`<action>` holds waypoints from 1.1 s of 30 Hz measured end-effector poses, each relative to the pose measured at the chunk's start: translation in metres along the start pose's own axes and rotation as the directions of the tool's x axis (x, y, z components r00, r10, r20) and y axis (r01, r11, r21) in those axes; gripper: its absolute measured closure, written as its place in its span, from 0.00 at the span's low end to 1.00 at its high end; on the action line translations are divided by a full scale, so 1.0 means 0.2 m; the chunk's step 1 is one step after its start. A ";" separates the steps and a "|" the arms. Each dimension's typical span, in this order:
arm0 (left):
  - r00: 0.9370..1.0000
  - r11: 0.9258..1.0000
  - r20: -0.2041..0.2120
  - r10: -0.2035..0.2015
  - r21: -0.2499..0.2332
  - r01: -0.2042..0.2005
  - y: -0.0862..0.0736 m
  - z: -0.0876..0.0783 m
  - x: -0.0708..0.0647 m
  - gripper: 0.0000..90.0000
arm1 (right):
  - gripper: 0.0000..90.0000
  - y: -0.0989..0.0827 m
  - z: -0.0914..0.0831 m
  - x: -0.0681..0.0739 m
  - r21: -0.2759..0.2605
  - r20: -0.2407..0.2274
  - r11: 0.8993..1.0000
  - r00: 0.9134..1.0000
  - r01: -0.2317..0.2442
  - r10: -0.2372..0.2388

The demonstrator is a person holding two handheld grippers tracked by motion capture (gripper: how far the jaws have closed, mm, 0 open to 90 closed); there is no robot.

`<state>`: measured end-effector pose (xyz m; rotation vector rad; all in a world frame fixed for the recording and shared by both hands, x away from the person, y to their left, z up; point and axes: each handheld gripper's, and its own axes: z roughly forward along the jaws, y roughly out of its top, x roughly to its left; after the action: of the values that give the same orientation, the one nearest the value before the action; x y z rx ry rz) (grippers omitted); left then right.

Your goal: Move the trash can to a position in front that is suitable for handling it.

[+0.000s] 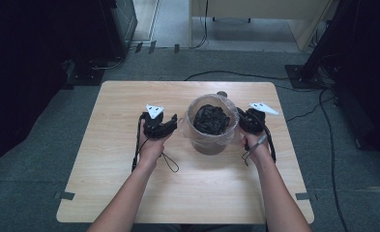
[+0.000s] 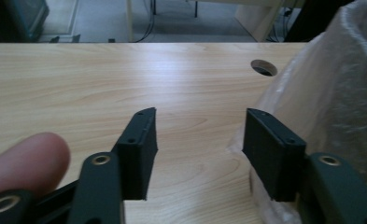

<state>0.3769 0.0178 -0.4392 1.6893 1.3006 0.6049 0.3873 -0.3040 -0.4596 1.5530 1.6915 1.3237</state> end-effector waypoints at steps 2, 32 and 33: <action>1.000 1.000 0.010 0.022 -0.002 -0.022 0.00 0.02 -0.02 0.55 | 0.94 -0.01 0.00 0.02 -0.001 -0.008 1.000 1.000 -0.005 0.005; 0.999 1.000 0.038 -0.022 -0.020 0.023 -0.16 -0.28 0.07 1.00 | 1.00 -0.23 -0.12 0.48 -0.015 -0.049 1.000 0.999 0.015 -0.016; 0.999 0.999 0.035 -0.025 -0.024 0.025 -0.18 -0.30 0.08 1.00 | 1.00 -0.23 -0.13 0.49 -0.015 -0.051 1.000 0.999 0.015 -0.015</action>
<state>0.3158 0.0554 -0.4438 1.6545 1.2827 0.5718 0.3198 -0.2147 -0.4652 1.5076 1.7171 1.3758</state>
